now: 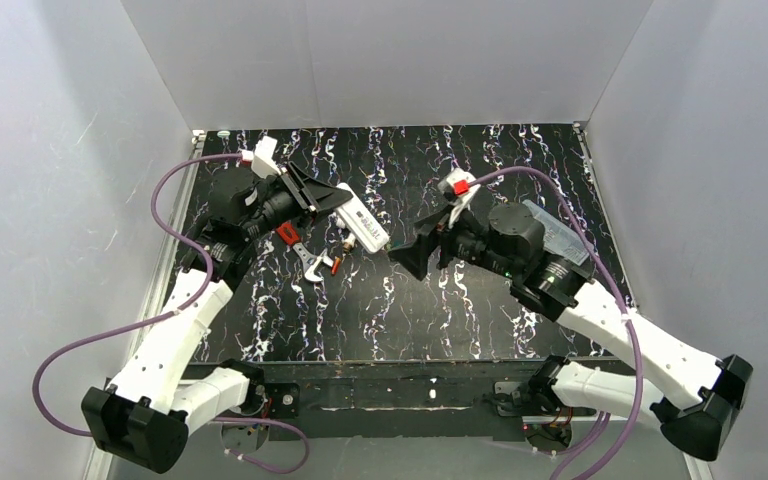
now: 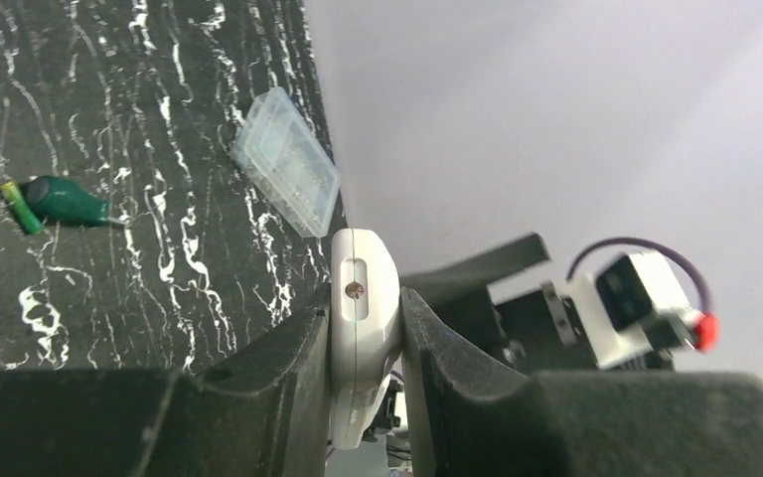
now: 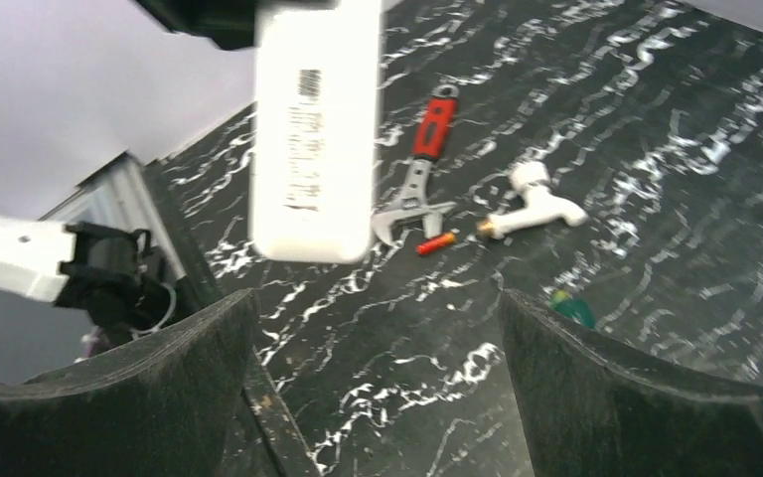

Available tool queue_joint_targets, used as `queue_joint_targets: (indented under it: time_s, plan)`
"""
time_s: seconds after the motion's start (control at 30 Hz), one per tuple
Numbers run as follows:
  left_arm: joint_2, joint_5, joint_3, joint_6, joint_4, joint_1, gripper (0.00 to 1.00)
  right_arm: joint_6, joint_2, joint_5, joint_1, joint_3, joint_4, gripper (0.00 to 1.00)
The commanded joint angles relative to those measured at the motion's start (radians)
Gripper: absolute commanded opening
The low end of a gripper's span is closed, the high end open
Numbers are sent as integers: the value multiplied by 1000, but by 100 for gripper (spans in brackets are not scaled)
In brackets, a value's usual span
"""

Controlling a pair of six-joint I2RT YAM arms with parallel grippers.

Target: Load the batteries into the remote control

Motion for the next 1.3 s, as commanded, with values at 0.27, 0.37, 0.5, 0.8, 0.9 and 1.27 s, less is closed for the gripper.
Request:
queue_joint_targets:
  time_s: [0.27, 0.37, 0.5, 0.8, 0.9, 1.27]
  plan:
    - [-70, 130, -9, 50, 51, 5, 0, -125, -165, 283, -375, -250, -30, 98]
    - [-87, 145, -9, 78, 2, 5, 0, -161, -193, 385, -583, -403, 135, 98]
    - [-97, 153, -11, 76, -14, 5, 0, -80, -88, 251, -829, -481, 301, 98]
    - [-101, 164, 15, 117, -69, -1, 0, -218, 215, 214, -880, -597, 744, 95]
    - [-92, 186, 2, 86, -14, -1, 0, -252, 251, 151, -884, -679, 888, 90]
    - [-23, 382, -13, -84, 399, 0, 0, -146, 325, 358, -897, -739, 1078, 91]
